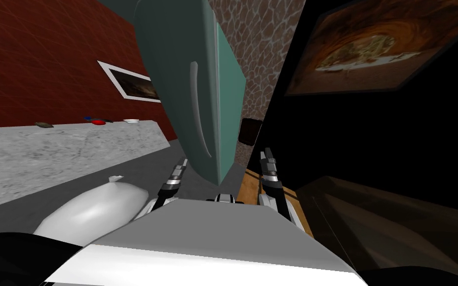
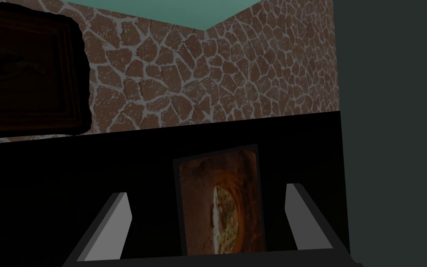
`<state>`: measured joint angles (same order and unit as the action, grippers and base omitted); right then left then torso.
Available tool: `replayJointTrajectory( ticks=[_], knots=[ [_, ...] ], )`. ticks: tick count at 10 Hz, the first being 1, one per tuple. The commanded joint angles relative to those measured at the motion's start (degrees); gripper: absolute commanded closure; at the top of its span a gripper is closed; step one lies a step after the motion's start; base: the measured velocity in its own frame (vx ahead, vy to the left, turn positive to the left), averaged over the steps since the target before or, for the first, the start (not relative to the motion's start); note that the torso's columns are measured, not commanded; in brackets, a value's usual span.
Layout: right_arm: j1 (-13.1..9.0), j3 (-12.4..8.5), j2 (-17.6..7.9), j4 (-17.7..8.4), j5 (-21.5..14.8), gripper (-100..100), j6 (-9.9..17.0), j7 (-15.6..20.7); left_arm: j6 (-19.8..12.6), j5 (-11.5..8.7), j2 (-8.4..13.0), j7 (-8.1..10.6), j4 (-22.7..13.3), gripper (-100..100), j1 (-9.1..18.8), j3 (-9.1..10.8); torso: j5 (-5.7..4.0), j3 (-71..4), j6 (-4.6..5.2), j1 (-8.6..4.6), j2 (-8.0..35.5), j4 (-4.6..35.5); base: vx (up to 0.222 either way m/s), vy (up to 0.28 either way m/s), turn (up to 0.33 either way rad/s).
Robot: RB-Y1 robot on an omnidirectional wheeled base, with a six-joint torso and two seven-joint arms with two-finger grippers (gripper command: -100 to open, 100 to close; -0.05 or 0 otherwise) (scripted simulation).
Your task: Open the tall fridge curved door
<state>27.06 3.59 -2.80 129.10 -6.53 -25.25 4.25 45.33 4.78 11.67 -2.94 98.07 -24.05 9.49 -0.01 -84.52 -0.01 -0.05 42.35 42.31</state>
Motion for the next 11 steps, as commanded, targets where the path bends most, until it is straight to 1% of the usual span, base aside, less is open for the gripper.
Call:
replayJointTrajectory(
  ticks=[1,2,3,5,6,7,11],
  knots=[
    [0.0,0.0,0.0,0.0,0.0,0,0.0,0.0,1.6,0.4,0.1,-1.42,-3.7,-100,0.8,0.64,-0.03,-0.1,0.01,-0.09,-0.1,0.0,0.092,-0.069,0.023],
    [0.0,0.0,0.0,0.0,0.0,0,0.0,0.0,2.6,0.7,0.2,-2.28,-5.6,-100,1.1,1.05,0.00,-0.1,0.01,0.06,-0.1,0.0,0.089,-0.046,0.030],
    [0.0,0.0,0.0,0.0,0.0,0,0.0,0.0,2.6,0.7,0.2,-2.28,-5.9,-100,1.1,1.05,0.04,0.0,0.00,0.15,-0.1,0.0,0.078,-0.046,0.019],
    [0.0,0.0,0.0,0.0,0.0,0,0.0,0.0,4.4,1.3,0.1,-3.95,-10.0,-100,1.6,1.85,0.03,0.0,0.00,0.09,-0.1,0.0,0.106,-0.060,0.040],
    [0.0,0.0,0.0,0.0,0.0,0,0.0,0.0,5.3,1.6,0.0,-4.75,-11.4,-100,1.8,2.24,-0.02,-0.1,0.00,-0.07,-0.2,0.0,0.157,-0.097,0.065],
    [0.0,0.0,0.0,0.0,0.0,0,0.0,0.0,5.3,1.6,0.0,-4.75,-11.9,-100,1.8,2.24,-0.03,-0.2,0.01,-0.09,-0.2,-0.1,0.117,-0.067,0.017],
    [0.0,0.0,0.0,0.0,0.0,0,0.0,0.0,8.6,2.6,-0.9,-7.68,-19.2,-100,2.7,3.64,0.01,-0.1,0.01,0.06,-0.1,0.0,0.116,-0.088,0.041]
  ],
)
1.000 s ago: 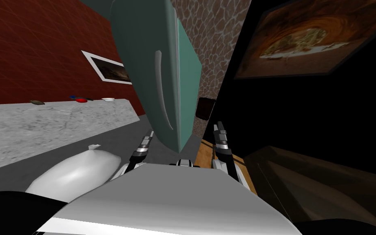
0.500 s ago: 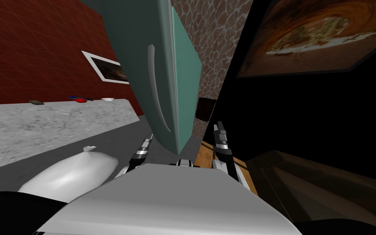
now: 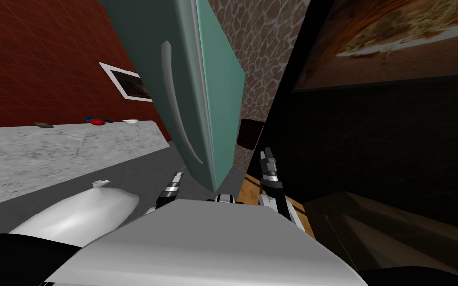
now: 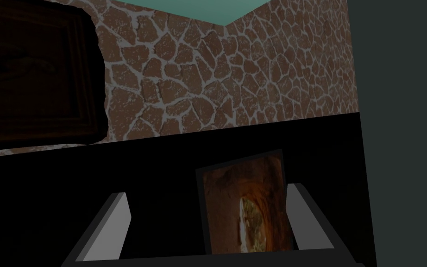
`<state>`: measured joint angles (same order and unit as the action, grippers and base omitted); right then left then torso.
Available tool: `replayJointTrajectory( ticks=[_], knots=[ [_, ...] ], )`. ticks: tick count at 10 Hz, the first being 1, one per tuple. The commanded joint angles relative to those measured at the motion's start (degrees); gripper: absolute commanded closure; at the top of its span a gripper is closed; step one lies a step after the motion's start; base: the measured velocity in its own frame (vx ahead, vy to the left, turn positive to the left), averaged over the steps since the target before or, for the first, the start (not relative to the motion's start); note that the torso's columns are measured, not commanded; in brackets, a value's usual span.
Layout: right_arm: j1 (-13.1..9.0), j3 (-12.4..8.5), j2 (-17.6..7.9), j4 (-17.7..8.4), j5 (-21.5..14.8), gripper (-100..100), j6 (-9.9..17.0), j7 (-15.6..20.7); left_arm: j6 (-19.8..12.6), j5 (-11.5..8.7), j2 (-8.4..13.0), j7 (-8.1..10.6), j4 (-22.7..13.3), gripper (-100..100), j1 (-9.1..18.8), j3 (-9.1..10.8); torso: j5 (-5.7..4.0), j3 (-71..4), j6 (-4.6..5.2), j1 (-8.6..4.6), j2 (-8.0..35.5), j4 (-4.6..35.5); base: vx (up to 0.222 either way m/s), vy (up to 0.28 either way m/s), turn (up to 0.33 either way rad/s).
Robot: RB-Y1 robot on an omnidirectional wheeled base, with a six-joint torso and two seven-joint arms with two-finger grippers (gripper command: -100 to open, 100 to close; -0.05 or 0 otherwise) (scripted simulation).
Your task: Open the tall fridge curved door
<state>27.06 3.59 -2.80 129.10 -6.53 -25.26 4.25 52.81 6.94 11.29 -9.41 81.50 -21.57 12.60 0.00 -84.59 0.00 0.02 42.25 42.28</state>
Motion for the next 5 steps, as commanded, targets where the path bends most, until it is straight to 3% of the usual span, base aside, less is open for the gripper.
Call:
replayJointTrajectory(
  ticks=[1,5],
  knots=[
    [0.0,0.0,0.0,0.0,0.0,0,0.0,0.0,1.9,0.6,-1.0,-1.88,-4.3,-100,0.5,0.84,0.01,0.0,0.00,-0.01,0.0,0.0,0.128,-0.081,0.042],
    [0.0,0.0,0.0,0.0,0.0,0,0.0,0.0,4.4,1.4,-4.0,-4.17,-9.9,-100,1.2,1.93,-0.01,0.0,0.00,-0.03,0.0,0.0,0.112,-0.080,0.038]
  ],
)
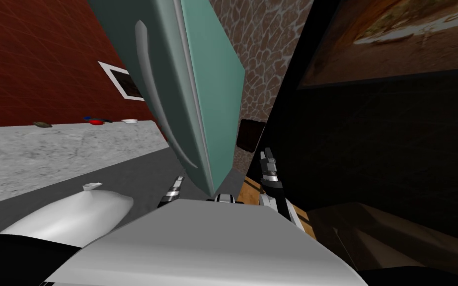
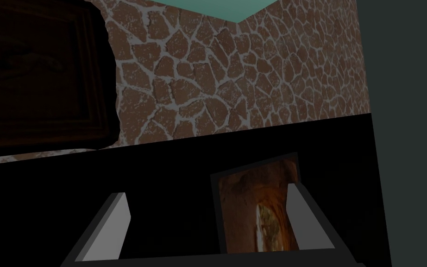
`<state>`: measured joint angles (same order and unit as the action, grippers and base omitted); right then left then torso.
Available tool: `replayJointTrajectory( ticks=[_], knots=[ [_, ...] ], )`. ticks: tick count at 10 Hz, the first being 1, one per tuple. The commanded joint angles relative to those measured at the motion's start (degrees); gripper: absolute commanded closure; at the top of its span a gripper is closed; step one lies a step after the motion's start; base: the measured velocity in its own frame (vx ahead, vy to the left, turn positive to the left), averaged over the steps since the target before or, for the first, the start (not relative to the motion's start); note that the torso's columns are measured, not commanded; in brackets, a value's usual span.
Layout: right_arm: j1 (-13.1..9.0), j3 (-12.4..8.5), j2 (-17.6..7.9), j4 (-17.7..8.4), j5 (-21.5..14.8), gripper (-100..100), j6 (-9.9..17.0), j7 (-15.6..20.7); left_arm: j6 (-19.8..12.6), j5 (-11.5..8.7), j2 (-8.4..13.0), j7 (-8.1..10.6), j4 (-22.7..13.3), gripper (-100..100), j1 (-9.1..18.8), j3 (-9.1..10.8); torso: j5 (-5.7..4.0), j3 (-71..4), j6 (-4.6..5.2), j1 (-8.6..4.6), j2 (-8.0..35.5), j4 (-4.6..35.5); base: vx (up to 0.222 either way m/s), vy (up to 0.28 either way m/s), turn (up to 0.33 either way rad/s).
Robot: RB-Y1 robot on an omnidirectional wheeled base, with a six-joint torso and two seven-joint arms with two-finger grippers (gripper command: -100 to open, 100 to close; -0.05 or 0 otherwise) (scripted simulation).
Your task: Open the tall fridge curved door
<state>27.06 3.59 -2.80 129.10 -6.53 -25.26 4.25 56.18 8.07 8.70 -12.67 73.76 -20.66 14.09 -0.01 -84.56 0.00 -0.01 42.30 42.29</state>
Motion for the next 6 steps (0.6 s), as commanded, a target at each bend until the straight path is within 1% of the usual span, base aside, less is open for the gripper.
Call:
replayJointTrajectory(
  ticks=[1,3,6],
  knots=[
    [0.0,0.0,0.0,0.0,0.0,0,0.0,0.0,1.6,0.4,-2.6,-1.37,-3.3,-100,0.4,0.67,0.02,0.0,0.00,0.05,0.0,0.0,0.099,-0.058,0.030],
    [0.0,0.0,0.0,0.0,0.0,0,0.0,0.0,2.4,0.7,-5.4,-2.13,-5.2,-100,0.7,1.03,0.03,0.0,0.00,0.07,0.0,0.0,0.089,-0.050,0.023],
    [0.0,0.0,0.0,0.0,0.0,0,0.0,0.0,3.2,0.9,-10.4,-2.79,-6.9,-100,0.9,1.35,0.01,0.0,0.00,0.04,0.1,0.0,0.043,-0.040,0.016]
  ],
)
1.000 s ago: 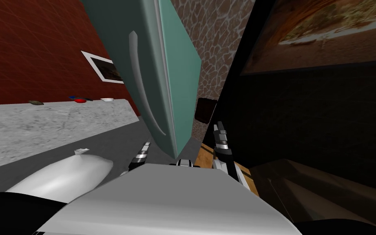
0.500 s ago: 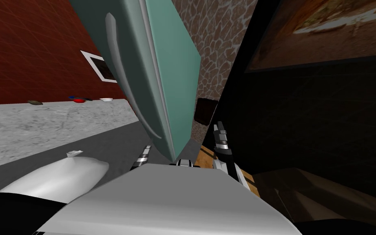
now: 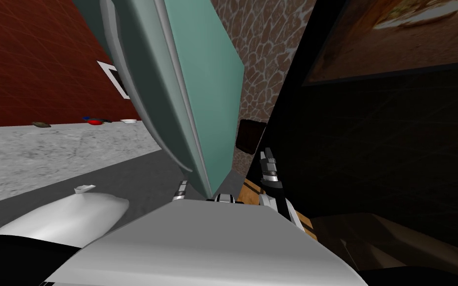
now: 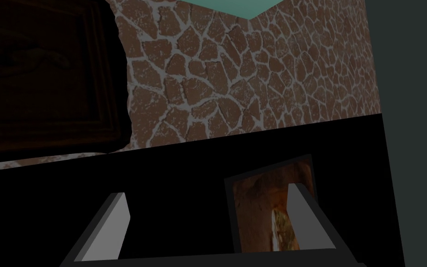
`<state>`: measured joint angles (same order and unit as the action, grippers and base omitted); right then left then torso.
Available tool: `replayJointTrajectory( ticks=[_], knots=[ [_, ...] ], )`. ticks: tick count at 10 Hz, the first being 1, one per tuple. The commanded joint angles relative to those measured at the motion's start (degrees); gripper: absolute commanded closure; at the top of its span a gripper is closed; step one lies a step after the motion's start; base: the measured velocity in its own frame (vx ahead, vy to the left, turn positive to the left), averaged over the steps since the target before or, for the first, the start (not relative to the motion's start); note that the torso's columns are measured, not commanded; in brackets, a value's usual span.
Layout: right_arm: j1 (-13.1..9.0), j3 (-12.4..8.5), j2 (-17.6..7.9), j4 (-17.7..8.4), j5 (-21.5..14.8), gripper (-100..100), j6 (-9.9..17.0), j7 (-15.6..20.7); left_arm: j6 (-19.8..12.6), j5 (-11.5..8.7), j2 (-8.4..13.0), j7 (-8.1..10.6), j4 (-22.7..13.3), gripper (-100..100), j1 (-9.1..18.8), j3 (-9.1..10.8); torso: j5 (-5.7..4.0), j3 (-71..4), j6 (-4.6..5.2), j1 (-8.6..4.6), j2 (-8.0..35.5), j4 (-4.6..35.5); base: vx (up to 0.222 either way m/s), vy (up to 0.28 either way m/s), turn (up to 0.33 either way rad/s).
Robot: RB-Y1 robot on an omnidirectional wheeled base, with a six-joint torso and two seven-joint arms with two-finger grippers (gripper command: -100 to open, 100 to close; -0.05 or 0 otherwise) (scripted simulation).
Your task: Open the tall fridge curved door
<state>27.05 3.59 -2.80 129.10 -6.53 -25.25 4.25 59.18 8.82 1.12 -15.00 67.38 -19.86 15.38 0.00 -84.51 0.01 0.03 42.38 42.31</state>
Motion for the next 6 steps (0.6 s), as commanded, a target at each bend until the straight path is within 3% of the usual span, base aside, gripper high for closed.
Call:
replayJointTrajectory(
  ticks=[1,2,6],
  knots=[
    [0.0,0.0,0.0,0.0,0.0,0,0.0,0.0,0.2,0.2,-3.8,-0.54,-0.6,-100,0.1,0.09,0.01,0.0,-0.01,0.02,0.0,0.0,0.019,-0.019,0.005],
    [0.0,0.0,0.0,0.0,0.0,0,0.0,0.0,0.2,0.2,-3.1,-0.43,-0.4,-100,0.0,0.03,0.01,0.0,0.00,0.03,0.0,0.0,0.007,-0.009,0.000],
    [0.0,0.0,0.0,0.0,0.0,0,0.0,0.0,-4.6,-0.1,-1.9,0.49,2.7,-100,1.6,0.32,-0.01,-0.1,-0.01,-0.04,-0.1,0.0,0.011,-0.013,0.012]
  ],
)
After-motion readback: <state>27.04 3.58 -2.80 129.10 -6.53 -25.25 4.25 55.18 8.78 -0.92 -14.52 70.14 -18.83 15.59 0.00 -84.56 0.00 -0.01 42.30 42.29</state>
